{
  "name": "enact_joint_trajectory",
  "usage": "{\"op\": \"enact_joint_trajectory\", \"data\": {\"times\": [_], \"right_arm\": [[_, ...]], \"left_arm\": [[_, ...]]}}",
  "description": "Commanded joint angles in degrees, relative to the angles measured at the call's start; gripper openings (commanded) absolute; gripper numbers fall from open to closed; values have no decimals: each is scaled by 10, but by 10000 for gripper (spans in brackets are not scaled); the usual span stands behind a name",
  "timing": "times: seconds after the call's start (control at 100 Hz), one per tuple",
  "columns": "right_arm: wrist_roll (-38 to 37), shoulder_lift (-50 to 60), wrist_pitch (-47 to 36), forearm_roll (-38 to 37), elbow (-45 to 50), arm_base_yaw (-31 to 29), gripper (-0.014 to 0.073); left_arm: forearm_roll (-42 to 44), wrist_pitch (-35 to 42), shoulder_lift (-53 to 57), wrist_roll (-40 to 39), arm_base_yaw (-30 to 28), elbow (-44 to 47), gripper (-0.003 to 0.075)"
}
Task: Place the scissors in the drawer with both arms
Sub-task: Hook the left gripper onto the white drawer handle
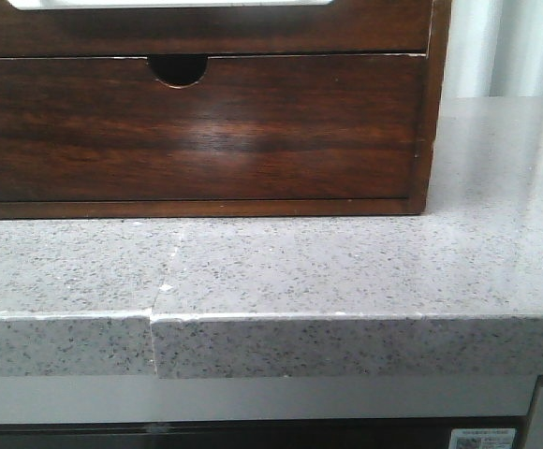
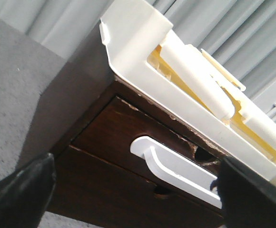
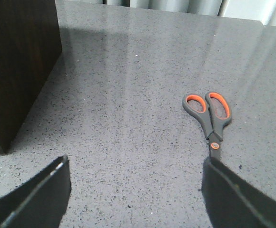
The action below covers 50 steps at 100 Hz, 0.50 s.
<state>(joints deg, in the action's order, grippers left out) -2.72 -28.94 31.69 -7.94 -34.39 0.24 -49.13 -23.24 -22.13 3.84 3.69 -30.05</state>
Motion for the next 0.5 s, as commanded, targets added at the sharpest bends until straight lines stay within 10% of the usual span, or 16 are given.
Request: {"op": "enact_joint_trajectory", "data": {"times": [0.0,0.49], "right_arm": [[5,-6,-41,-3,-20,-4,514],[5,-6,-42,-2,-20,-4,514]], "left_arm": [[-77,9,-38,20,-1,-14,638],[-537,-146,-255,433,-1,-15,522]]}}
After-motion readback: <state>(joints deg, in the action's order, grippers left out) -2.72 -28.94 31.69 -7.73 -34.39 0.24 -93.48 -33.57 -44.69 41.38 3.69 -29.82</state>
